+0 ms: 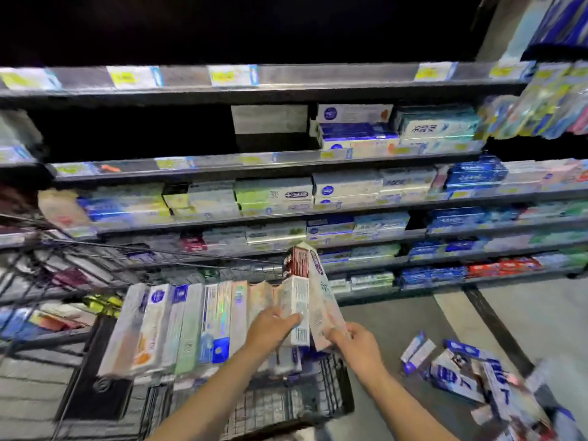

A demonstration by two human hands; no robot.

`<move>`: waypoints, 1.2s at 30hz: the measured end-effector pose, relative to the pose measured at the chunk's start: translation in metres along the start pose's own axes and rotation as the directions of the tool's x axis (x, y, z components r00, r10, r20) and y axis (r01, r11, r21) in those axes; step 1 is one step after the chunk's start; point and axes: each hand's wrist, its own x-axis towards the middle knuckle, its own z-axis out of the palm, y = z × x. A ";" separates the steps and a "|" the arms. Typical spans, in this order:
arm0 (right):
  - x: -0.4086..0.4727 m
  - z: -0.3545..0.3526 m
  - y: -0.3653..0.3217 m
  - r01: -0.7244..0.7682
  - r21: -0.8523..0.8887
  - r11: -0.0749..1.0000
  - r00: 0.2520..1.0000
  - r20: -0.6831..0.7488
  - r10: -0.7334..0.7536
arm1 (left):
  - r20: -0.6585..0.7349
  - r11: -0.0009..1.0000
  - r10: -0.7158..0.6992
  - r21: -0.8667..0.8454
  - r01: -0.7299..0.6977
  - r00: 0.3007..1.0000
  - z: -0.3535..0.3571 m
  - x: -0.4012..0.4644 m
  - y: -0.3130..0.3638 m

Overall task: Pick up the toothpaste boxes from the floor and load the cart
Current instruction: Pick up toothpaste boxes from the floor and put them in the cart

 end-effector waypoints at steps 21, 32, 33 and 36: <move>0.100 0.102 0.068 -0.410 -0.155 0.899 0.908 0.029 0.419 | 0.067 0.933 -0.347 0.122 0.337 0.936 0.011 0.117 -0.076; 0.110 0.111 0.053 -0.262 -0.535 0.803 0.944 0.030 0.329 | -0.071 0.938 -0.168 0.294 0.181 0.983 0.015 0.114 -0.068; 0.109 0.110 0.051 -0.193 -0.560 0.806 0.969 0.019 0.245 | -0.079 0.940 -0.137 0.305 0.155 0.987 0.013 0.112 -0.067; 0.107 0.096 0.032 -0.137 -0.389 0.911 0.990 -0.024 0.138 | -0.060 0.915 -0.067 0.395 0.085 0.996 -0.002 0.108 -0.056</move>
